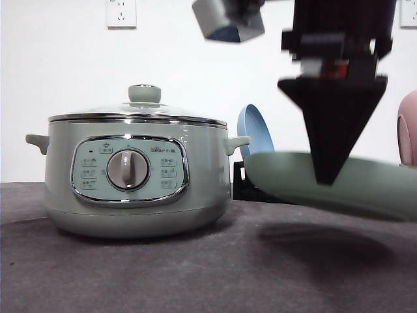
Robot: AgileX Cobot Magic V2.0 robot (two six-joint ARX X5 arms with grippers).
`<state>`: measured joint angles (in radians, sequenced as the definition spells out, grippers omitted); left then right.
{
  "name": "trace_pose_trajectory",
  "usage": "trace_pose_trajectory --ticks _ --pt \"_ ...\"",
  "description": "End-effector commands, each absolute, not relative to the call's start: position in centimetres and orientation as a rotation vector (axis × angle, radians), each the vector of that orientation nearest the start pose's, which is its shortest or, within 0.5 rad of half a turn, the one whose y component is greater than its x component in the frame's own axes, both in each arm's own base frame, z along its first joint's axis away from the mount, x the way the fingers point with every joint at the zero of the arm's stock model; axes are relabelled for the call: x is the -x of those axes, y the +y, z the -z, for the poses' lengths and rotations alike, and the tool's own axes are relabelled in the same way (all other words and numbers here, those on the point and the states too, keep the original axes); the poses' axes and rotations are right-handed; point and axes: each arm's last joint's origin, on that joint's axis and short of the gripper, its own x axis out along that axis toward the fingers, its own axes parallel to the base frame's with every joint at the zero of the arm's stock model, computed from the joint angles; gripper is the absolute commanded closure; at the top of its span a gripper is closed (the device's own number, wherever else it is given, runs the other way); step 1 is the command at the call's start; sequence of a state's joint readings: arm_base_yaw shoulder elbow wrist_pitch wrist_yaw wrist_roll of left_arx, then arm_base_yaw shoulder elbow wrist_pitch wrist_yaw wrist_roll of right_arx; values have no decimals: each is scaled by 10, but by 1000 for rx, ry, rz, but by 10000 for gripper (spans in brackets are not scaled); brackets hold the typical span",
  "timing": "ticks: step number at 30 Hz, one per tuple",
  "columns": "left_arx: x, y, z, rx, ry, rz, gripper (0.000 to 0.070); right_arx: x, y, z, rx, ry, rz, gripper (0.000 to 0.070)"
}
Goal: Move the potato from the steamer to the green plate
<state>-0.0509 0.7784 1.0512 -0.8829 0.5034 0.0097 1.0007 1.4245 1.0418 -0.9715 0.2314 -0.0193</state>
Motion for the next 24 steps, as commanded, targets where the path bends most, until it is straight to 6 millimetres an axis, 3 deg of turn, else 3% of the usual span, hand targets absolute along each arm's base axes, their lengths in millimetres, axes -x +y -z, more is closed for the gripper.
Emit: trace_pose_trajectory --ticks 1,17,18,22,24 --pt "-127 -21 -366 119 571 550 99 -142 214 -229 809 1132 -650 697" --pt "-127 -21 -366 120 571 550 99 -145 225 -181 773 1235 -697 684" --pt "-127 -21 -366 120 571 550 99 -145 226 -180 765 1244 -703 663" --pt "-127 -21 -366 120 571 550 99 -145 227 -178 743 1258 -705 416" --pt "-127 -21 -366 120 571 550 99 -145 227 -178 740 1257 -704 351"
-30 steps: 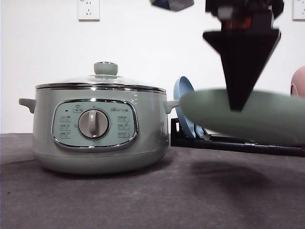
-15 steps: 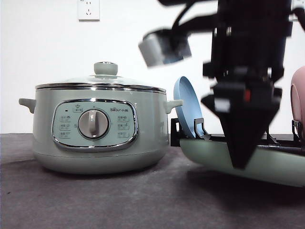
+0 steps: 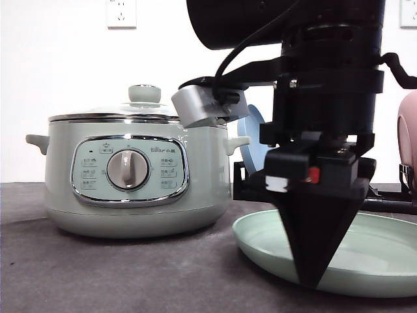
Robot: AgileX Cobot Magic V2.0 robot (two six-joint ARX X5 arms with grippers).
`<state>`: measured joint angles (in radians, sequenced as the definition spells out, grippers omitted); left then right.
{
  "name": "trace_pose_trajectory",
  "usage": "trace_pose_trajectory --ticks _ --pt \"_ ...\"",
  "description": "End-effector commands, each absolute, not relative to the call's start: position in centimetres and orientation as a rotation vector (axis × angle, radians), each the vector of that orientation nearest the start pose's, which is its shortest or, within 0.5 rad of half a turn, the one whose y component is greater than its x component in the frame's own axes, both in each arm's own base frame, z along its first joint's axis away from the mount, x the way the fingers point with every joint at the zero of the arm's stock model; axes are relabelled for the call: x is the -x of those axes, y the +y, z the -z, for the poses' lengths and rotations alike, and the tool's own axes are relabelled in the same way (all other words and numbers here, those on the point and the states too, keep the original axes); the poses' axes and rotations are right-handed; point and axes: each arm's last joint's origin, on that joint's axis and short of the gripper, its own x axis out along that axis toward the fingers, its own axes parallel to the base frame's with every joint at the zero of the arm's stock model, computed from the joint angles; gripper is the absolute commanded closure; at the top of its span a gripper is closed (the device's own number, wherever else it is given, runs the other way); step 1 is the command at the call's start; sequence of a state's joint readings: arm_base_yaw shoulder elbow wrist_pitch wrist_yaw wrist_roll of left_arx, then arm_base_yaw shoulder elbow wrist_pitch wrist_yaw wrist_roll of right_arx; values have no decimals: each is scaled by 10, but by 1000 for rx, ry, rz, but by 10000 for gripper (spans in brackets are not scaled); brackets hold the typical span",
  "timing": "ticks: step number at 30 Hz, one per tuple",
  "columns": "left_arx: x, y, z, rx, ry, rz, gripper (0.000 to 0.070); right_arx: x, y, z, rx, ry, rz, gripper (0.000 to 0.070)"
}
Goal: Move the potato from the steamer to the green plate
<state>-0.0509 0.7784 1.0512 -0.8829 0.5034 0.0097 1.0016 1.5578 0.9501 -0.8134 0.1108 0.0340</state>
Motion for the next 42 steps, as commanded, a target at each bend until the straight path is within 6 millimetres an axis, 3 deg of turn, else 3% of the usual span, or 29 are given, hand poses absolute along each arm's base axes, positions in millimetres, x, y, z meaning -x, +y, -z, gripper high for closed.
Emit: trace_pose_trajectory --ticks 1,6,9,18,23,28,36,42 --pt "-127 -21 -366 120 571 550 99 -145 227 -178 740 1257 -703 347" --pt "-127 -21 -366 120 571 550 99 -146 228 -183 730 1238 -709 347" --pt "-127 -21 -367 120 570 550 99 -146 229 -198 701 1192 -722 347" --pt "-127 -21 -367 120 570 550 99 -153 223 -282 533 936 -804 347" --pt "-127 -21 -367 120 570 550 99 -165 207 -329 404 808 -842 348" --pt "-127 -21 -367 120 570 550 99 -183 185 -359 233 755 -933 347" --pt "-127 -21 -366 120 571 550 99 -213 147 -367 25 755 -1022 348" --pt "-127 -21 -367 120 570 550 105 -220 136 -368 2 754 -983 347"
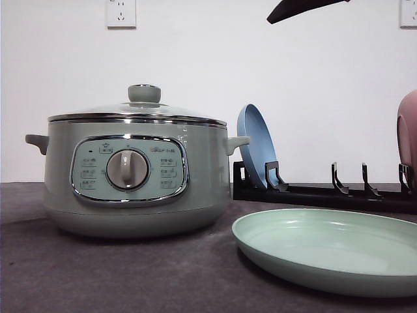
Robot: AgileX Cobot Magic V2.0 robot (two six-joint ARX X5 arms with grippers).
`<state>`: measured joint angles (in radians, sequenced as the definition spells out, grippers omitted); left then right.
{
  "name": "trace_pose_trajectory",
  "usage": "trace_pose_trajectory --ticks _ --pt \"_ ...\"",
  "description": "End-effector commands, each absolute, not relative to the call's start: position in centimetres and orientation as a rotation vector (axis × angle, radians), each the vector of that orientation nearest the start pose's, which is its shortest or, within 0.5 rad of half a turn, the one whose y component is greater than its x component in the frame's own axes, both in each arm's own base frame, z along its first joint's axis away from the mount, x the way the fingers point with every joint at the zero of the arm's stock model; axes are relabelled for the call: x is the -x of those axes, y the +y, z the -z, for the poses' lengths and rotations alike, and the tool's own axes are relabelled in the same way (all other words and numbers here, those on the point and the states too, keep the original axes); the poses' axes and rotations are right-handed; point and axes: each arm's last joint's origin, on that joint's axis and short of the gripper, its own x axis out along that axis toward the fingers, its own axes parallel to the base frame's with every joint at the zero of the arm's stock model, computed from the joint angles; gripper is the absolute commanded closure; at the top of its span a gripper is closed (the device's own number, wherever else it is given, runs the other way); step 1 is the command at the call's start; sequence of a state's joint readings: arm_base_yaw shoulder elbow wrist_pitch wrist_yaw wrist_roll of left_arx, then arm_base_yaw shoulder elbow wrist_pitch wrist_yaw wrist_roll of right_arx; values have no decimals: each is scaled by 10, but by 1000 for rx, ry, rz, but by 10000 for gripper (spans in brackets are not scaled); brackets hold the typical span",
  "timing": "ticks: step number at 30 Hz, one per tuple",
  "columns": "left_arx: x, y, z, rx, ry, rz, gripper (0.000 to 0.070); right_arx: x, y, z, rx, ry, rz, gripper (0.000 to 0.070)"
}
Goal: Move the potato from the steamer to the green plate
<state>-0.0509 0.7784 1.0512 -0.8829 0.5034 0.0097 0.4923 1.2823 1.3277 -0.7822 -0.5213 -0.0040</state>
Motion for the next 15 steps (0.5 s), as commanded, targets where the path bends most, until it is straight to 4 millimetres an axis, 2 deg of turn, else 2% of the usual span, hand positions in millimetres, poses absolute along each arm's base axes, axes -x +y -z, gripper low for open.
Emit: trace_pose_trajectory --ticks 1,10,15 --pt "-127 -21 -367 120 570 550 105 -220 136 -368 2 753 -983 348" --pt "-128 -21 -366 121 570 550 107 -220 136 -367 7 752 -983 348" --pt "-139 -23 -370 151 569 551 109 -220 136 -368 10 750 -984 348"
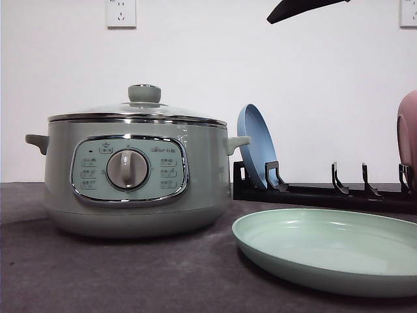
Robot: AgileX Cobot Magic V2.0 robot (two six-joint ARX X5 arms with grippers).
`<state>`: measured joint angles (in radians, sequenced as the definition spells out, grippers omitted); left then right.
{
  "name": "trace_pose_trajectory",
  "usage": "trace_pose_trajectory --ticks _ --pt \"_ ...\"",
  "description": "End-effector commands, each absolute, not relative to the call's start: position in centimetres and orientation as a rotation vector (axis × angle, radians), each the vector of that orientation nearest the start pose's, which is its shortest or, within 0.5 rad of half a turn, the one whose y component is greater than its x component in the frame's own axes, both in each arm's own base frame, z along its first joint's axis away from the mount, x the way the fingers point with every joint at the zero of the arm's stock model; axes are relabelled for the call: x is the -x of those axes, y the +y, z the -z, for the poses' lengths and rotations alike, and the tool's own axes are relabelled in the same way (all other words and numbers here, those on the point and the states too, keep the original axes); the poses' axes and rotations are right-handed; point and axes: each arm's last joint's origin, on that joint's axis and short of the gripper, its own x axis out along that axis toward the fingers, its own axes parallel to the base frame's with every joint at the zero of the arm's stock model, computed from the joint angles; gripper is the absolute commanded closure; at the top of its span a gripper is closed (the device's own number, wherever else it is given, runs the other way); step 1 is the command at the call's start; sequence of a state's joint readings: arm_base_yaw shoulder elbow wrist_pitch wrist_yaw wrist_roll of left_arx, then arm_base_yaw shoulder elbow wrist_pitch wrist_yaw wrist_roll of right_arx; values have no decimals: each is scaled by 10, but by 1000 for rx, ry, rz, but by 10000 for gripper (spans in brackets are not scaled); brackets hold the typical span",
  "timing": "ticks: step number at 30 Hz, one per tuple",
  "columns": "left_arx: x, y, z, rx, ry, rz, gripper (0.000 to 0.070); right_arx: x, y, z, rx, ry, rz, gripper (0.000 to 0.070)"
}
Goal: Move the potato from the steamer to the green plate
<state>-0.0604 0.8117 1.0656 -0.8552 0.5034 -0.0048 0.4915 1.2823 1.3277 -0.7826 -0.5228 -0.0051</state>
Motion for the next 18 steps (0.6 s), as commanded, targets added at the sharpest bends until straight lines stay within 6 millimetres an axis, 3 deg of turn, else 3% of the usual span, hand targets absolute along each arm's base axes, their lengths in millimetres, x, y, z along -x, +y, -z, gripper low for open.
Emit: trace_pose_trajectory --ticks 1,12,18 --pt "-143 -24 -373 156 574 556 109 -220 136 -367 11 749 -985 348" --pt "-213 -62 -424 72 638 591 109 -220 136 -366 17 761 -984 347" --pt "-259 -95 -424 -11 702 601 110 -220 135 -366 18 760 -982 347"
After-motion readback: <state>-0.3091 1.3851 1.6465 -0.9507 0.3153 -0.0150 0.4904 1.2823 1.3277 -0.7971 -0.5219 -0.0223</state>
